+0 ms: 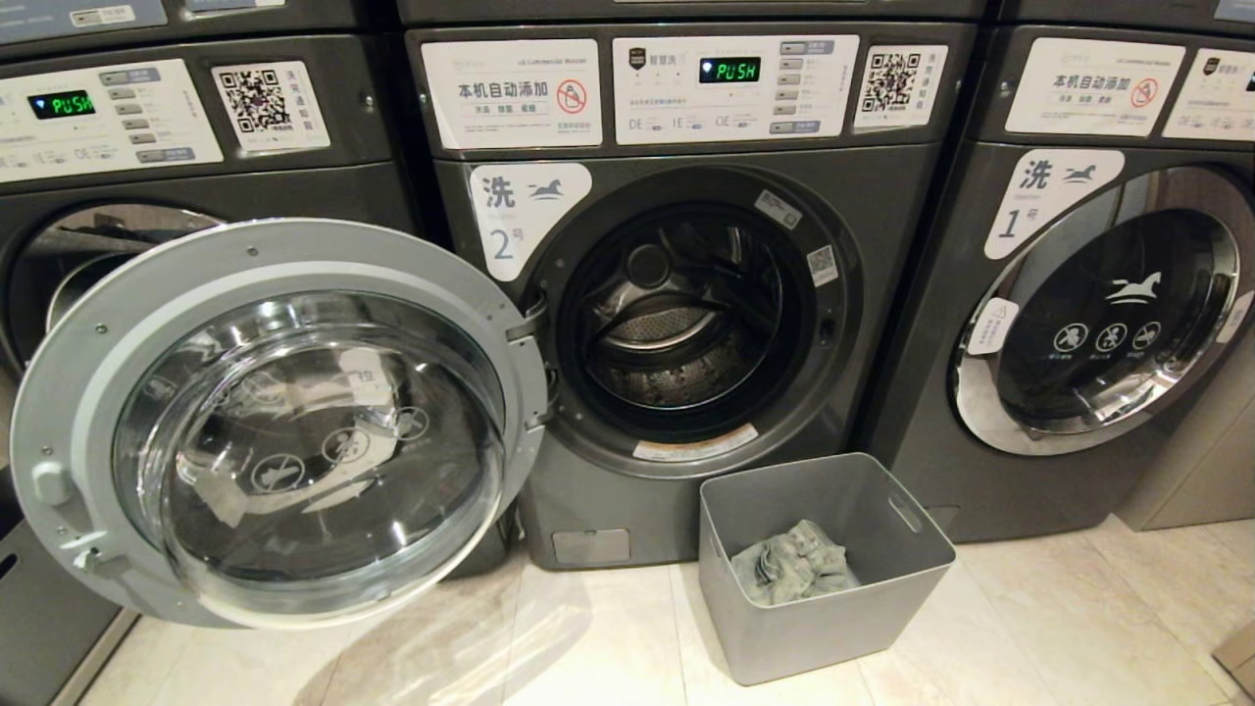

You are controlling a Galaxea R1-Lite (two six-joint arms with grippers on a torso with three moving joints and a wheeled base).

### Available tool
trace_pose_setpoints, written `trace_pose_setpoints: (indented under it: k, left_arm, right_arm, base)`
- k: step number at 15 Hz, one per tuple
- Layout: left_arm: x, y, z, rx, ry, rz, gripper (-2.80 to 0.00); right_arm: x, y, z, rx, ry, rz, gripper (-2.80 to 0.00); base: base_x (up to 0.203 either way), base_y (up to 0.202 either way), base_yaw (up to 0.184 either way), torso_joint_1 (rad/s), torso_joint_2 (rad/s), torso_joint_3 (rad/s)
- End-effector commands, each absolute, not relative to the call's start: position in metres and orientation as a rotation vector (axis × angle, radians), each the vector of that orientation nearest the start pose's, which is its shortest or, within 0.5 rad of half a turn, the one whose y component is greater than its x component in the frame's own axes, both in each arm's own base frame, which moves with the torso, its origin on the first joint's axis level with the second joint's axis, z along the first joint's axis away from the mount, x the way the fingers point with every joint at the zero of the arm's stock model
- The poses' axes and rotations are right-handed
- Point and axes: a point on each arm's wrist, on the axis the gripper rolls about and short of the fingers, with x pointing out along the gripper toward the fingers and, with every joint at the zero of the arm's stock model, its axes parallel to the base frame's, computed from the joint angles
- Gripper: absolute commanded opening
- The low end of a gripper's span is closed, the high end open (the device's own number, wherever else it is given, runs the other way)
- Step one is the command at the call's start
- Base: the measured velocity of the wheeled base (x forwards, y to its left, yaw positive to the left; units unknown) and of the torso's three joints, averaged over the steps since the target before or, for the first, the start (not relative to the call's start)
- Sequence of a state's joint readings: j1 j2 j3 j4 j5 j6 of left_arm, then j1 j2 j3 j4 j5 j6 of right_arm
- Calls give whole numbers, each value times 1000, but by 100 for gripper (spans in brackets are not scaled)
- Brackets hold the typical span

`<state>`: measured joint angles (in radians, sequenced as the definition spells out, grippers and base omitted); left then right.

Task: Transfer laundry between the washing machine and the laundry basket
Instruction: Close the washing machine door with the left hand

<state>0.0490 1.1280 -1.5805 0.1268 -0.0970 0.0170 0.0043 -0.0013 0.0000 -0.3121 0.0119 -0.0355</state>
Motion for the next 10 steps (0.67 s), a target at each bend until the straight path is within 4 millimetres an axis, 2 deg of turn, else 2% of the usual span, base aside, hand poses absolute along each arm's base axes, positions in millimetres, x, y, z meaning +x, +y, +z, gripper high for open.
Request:
trace_pose_setpoints:
  k: [1,2,4,6,8,10]
  left_arm:
    - [199,37,430,18,-140,45,-280]
    - [216,55,422,8,-107,75,-280]
    - [229,84,412,-3,-70,67,-280]
    - [235,112,401,-15,-29,52,-280]
    - [237,130,391,-31,5,-21,-280]
    - [246,148,371,-62,65,-36,-280]
  right_arm:
    - [-24,0,96,-34,-273,11,-280]
    - [-24,0,96,-36,-274,12,-280]
    - [-24,0,96,-38,-273,12,-280]
    - [-24,0,96,-36,-273,12,-280]
    - [-24,0,96,-38,-275,13,-280]
    - [-24,0,96,-41,-275,13,-280]
  base:
    - [0,0,0,0,0,0]
    - [0,0,0,0,0,0]
    - [0,0,0,0,0,0]
    - [0,0,0,0,0,0]
    - [0,0,0,0,0,0]
    - [0,0,0,0,0,0]
